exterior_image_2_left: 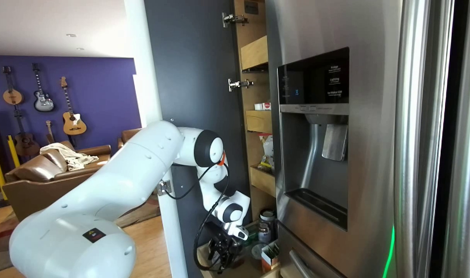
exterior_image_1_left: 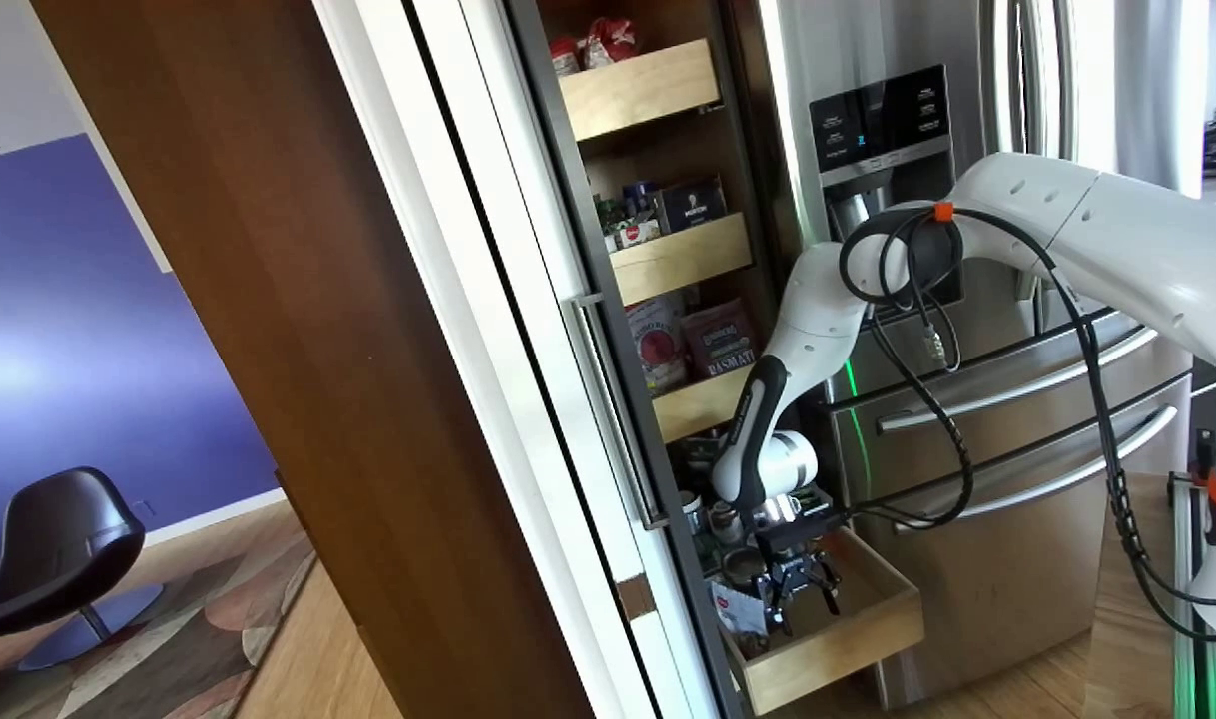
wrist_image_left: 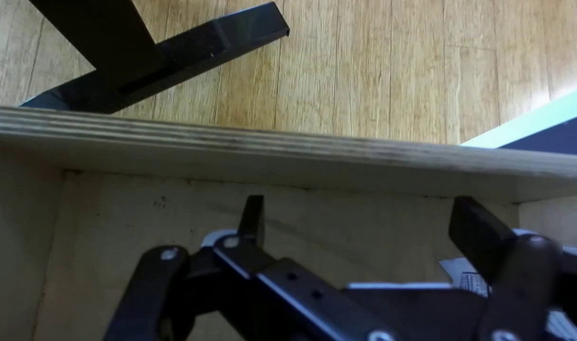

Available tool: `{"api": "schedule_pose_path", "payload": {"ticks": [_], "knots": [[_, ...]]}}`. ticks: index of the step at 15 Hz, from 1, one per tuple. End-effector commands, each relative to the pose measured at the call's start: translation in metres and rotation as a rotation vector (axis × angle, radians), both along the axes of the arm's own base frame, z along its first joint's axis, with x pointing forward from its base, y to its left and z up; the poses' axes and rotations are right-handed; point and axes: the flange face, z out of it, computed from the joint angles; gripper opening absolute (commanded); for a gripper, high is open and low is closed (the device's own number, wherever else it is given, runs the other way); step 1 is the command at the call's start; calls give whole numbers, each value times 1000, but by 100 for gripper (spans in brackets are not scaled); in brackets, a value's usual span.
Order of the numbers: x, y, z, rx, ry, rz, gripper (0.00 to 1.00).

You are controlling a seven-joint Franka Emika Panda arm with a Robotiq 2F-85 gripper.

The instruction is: Pull out the second drawer from the bottom

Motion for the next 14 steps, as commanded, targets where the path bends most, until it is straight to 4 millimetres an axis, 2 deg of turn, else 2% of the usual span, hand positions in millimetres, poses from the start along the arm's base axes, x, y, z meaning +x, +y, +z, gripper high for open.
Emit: {"api": "schedule_pose_path", "payload": {"ticks": [1,3,6,10,14], "knots": [[-2,0,0,46,45,0,100],[4,-6,15,-10,-44,-7,100],[6,-17,56,-77,-210,3,100],[-15,-15,113,-129,-379,24,100],[-51,-12,161,-168,-496,36,100]]}}
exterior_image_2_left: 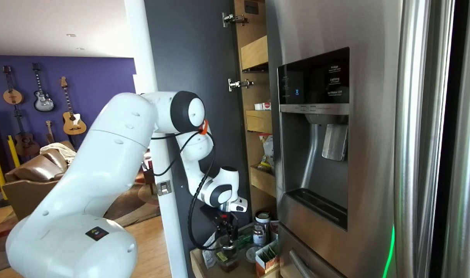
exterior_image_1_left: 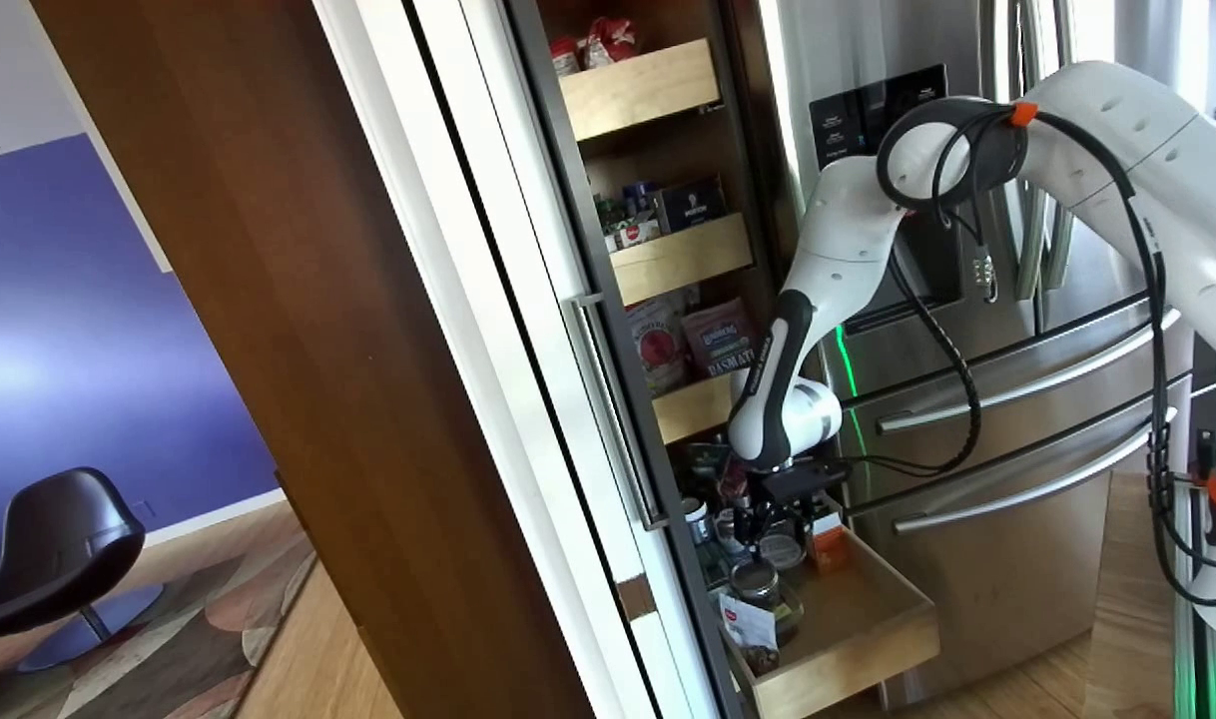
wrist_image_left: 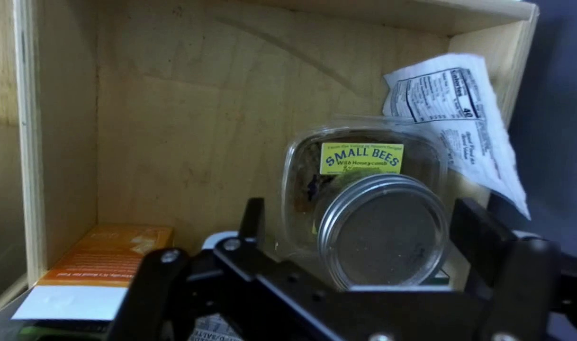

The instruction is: Pull out the second drawer from the bottom

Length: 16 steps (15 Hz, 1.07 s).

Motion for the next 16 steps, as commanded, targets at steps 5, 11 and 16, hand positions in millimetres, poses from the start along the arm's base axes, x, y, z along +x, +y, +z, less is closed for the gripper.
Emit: {"api": "schedule_pose_path", "payload": {"ticks": [5,11,16], "knots": [[-81,-16,87,-69,-174,5,100],[-108,-41,148,-116,-293,18,100],[-114,-46,197,-183,-356,104,100]]}}
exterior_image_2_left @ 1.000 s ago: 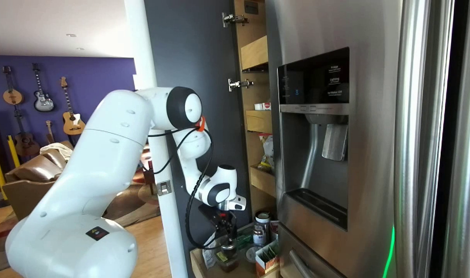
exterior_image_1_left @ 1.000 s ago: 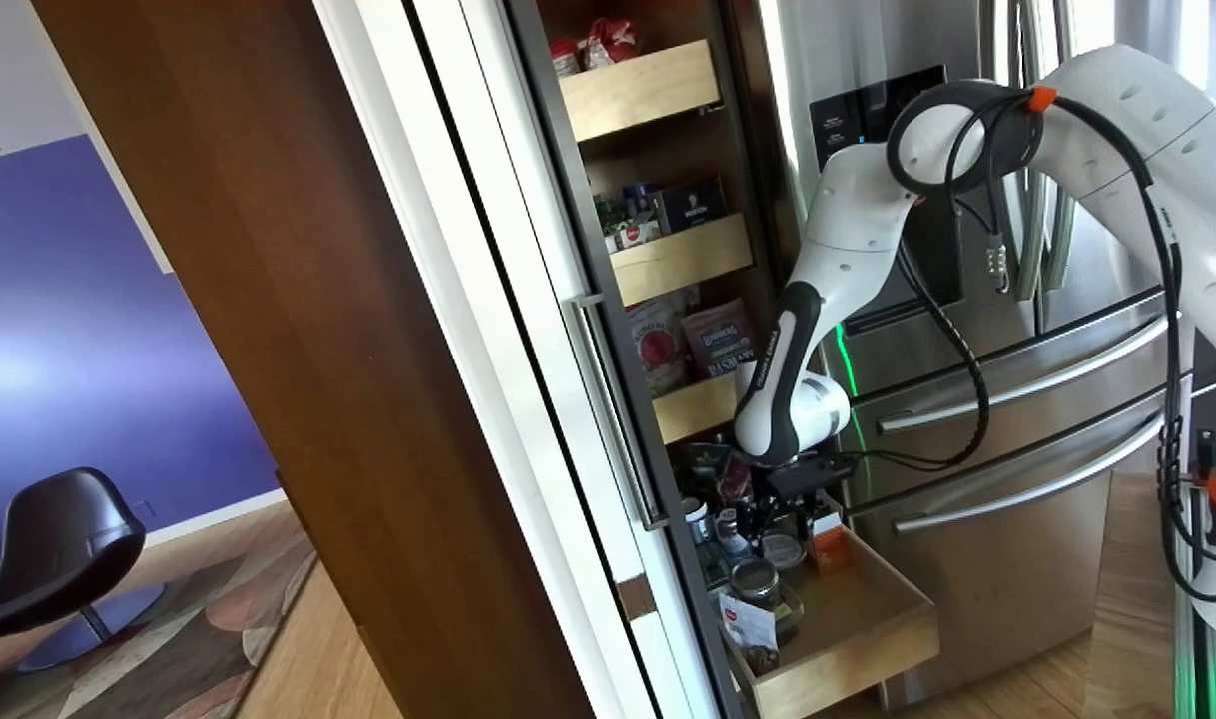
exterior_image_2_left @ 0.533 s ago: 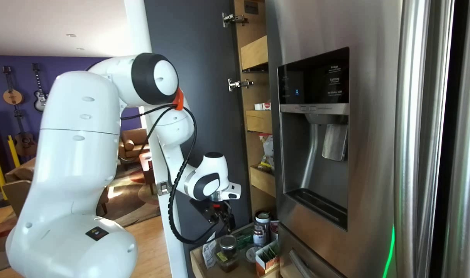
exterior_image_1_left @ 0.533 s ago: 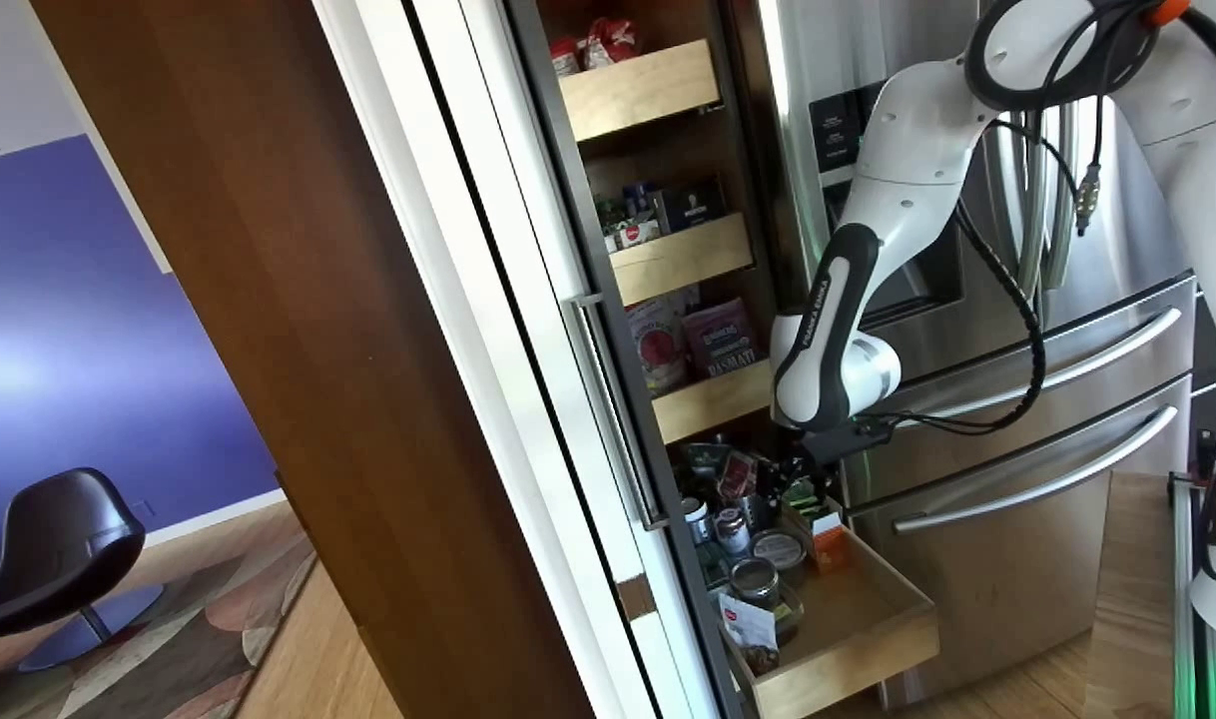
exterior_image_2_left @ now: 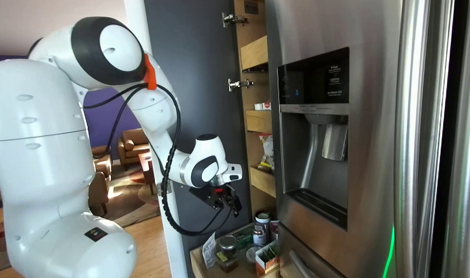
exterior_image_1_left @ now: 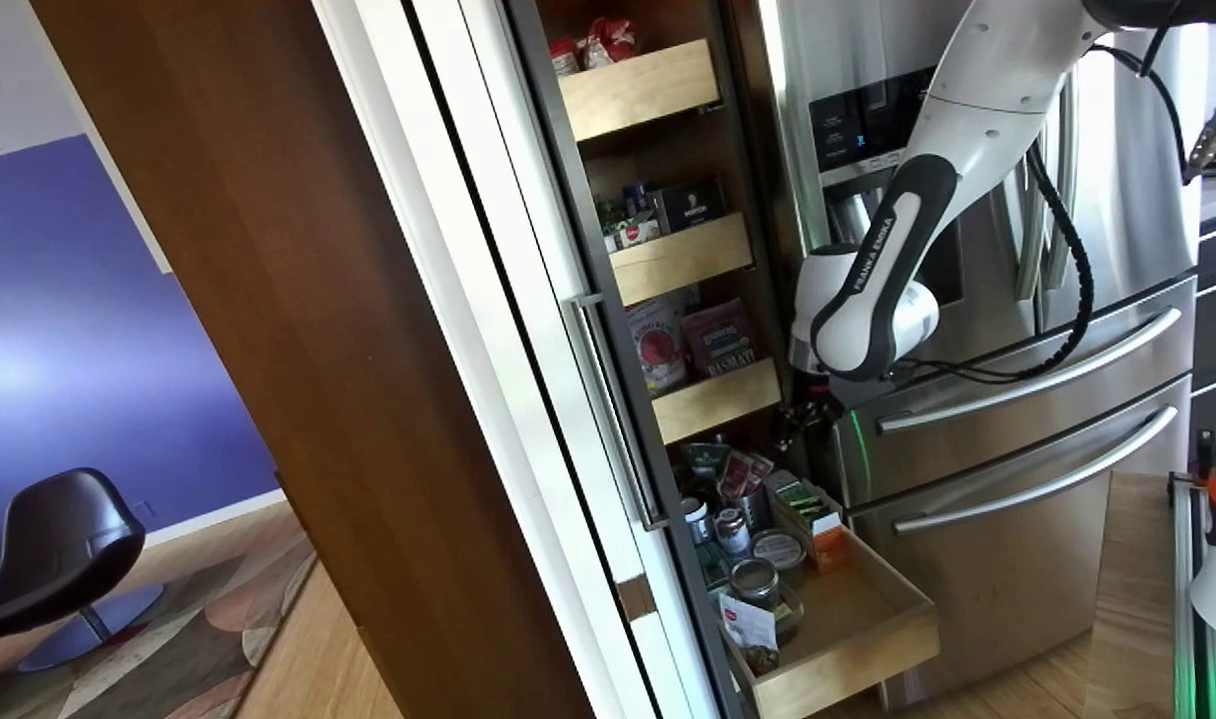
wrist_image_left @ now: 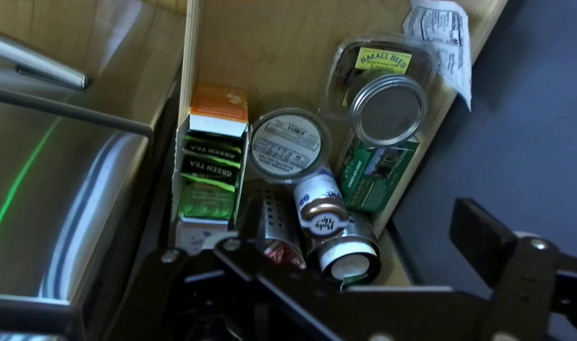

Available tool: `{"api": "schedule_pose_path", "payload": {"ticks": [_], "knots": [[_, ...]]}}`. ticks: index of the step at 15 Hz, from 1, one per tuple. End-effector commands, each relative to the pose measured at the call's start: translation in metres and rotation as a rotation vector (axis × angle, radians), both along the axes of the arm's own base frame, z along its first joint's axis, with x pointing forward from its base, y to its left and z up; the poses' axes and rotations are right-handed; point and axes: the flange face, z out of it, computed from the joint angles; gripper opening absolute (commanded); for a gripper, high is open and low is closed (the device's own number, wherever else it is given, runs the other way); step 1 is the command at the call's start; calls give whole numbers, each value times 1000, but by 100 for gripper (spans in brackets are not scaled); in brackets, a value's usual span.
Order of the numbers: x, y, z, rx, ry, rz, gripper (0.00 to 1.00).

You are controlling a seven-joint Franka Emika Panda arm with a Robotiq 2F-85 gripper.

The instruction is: Pull out the second drawer from the bottom

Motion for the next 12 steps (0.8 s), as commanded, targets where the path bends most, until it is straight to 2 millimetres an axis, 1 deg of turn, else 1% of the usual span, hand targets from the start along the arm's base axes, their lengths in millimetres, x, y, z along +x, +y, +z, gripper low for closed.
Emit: {"api": "schedule_pose_path", "payload": {"ticks": [1,3,6,7,8,9,12], "knots": [[-14,2,36,-59,-5,30,100],[-14,16,54,-73,17,58,100],[-18,36,72,-84,134,55,100],[-11,26,60,-63,84,70,100],[-11,30,67,-65,88,73,100],[-11,30,69,-65,82,73,100],[-11,28,65,-63,89,69,100]]}}
